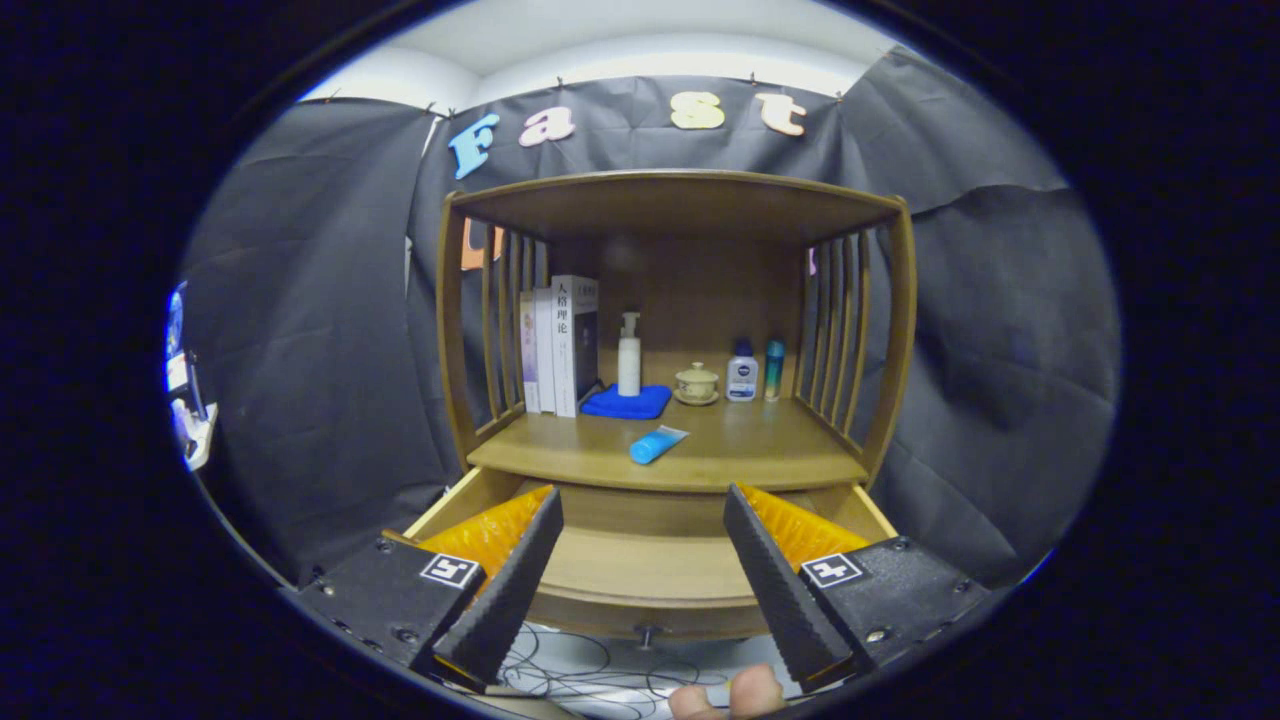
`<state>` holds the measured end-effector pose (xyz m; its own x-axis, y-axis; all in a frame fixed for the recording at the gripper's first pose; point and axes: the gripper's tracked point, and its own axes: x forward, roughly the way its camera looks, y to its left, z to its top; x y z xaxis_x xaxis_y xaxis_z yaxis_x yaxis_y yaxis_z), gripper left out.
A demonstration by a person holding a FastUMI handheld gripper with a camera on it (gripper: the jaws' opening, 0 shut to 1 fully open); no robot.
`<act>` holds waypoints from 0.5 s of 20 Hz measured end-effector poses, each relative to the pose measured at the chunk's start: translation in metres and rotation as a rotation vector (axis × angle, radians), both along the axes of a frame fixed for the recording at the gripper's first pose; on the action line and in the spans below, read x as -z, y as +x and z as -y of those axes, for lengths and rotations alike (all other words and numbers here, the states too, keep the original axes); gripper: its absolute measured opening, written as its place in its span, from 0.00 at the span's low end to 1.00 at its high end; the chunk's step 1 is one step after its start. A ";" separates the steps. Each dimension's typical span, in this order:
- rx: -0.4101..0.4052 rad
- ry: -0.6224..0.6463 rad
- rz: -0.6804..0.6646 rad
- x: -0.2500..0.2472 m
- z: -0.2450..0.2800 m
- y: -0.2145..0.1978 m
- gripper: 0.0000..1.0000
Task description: Pull open the drawer, take out the items inside it, and place them on the countertop above the cabinet.
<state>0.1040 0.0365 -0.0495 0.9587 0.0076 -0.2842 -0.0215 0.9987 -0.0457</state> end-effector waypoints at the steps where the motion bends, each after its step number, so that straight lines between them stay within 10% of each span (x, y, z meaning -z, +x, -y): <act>1: 0.007 -0.012 0.013 0.009 0.002 -0.007 1.00; 10: 0.034 -0.007 0.028 0.089 0.005 -0.045 1.00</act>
<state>0.0586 0.0313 -0.1388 0.9659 -0.0269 -0.2576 0.0138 0.9985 -0.0524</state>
